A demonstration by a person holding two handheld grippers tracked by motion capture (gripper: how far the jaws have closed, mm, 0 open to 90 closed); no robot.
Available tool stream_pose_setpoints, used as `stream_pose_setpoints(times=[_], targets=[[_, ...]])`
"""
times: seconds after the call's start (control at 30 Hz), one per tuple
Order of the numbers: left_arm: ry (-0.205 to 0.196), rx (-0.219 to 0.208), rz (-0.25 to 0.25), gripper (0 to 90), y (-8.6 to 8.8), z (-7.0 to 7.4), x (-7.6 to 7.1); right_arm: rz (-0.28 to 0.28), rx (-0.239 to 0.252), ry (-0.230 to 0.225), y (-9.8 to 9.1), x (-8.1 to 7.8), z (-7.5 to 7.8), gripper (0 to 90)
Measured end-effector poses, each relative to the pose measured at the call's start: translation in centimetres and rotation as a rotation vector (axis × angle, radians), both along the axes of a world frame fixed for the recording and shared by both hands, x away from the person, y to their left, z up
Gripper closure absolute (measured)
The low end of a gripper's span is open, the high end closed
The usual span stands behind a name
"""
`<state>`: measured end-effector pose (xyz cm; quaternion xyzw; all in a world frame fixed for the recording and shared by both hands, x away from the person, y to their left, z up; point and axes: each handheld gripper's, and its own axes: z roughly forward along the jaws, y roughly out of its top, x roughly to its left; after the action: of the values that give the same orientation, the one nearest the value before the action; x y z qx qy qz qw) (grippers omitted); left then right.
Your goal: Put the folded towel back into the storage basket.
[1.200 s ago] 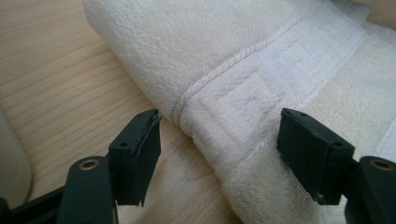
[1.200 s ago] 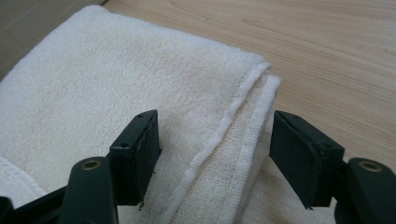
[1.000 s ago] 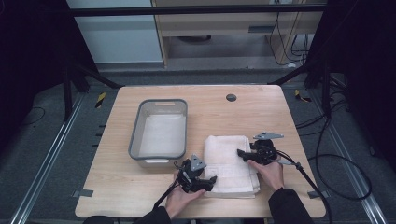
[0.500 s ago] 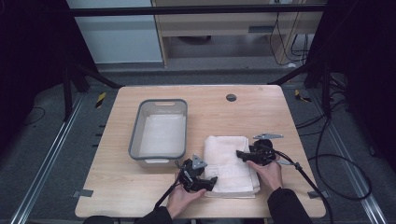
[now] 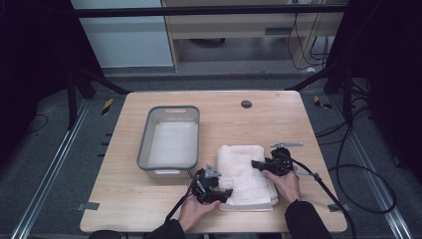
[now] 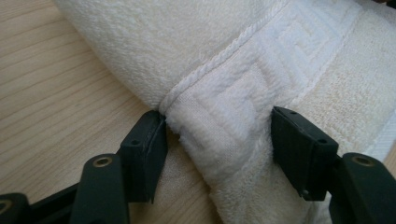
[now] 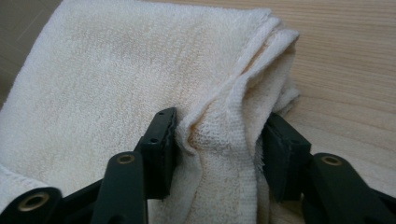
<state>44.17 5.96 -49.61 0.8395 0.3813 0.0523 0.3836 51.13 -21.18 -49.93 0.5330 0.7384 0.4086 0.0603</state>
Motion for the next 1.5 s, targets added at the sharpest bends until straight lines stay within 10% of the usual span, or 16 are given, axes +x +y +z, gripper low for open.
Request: stream_pose_setpoints(times=[0.53,1.5], targets=[[0.013,-0.053,-0.037,68.0,0.2,0.4,-0.2,0.015,0.024,0.028,0.2,0.1,0.7,67.2],[-0.102,-0.121,-0.071,71.5,1.4,5.0,-1.7,0.011,0.061,-0.152,-0.3,-2.6,6.9,67.5]])
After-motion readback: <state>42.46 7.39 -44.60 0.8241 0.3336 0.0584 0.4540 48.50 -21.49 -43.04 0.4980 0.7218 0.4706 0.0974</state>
